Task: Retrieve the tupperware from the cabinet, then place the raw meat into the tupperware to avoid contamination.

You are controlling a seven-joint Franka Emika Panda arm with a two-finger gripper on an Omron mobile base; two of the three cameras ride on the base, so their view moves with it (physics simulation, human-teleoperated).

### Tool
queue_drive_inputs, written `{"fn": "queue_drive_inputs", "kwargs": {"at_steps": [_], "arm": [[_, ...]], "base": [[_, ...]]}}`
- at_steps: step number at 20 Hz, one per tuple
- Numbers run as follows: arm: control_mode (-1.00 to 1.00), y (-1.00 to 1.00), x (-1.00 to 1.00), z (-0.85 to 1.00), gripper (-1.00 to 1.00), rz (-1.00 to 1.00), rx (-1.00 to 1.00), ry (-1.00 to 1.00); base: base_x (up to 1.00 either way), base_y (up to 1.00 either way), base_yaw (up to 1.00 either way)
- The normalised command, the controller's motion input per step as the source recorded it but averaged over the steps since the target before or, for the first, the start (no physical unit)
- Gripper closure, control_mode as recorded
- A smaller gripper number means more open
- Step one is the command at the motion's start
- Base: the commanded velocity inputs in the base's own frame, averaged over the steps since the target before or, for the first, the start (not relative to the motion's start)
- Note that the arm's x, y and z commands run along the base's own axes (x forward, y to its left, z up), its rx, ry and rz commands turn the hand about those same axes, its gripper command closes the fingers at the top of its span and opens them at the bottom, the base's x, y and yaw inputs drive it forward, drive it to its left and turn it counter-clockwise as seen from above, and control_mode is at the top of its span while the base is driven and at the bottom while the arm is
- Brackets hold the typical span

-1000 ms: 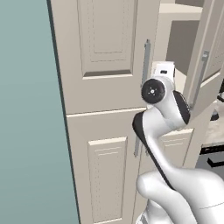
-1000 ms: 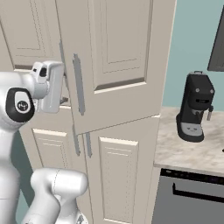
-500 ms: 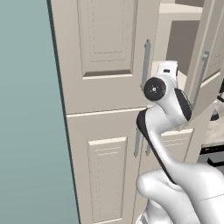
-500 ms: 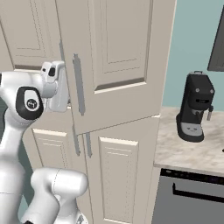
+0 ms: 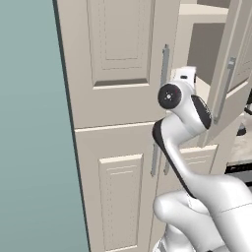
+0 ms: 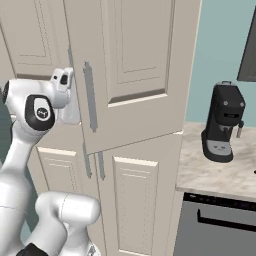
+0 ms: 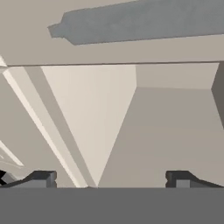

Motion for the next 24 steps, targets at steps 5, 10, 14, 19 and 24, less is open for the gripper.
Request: {"fn": "queue_drive_inputs", "kwargs": {"at_steps": [5, 10, 14, 19, 24], "arm": [[-1.00, 0.00, 0.15, 0.00, -1.00, 0.00, 0.00, 0.00], [-1.00, 0.00, 0.08, 0.00, -1.00, -0.01, 0.00, 0.00], [-1.00, 0.00, 0.07, -0.01, -1.00, -0.01, 0.00, 0.00], [-1.00, 0.00, 0.10, -0.03, -1.00, -0.01, -0.01, 0.00], [-1.00, -0.04, 0.11, -0.02, -1.00, 0.00, -0.01, 0.00]], "base": [[0.00, 0.00, 0.00], [0.00, 0.00, 0.00], [0.00, 0.00, 0.00], [0.00, 0.00, 0.00], [0.00, 0.00, 0.00]]}}
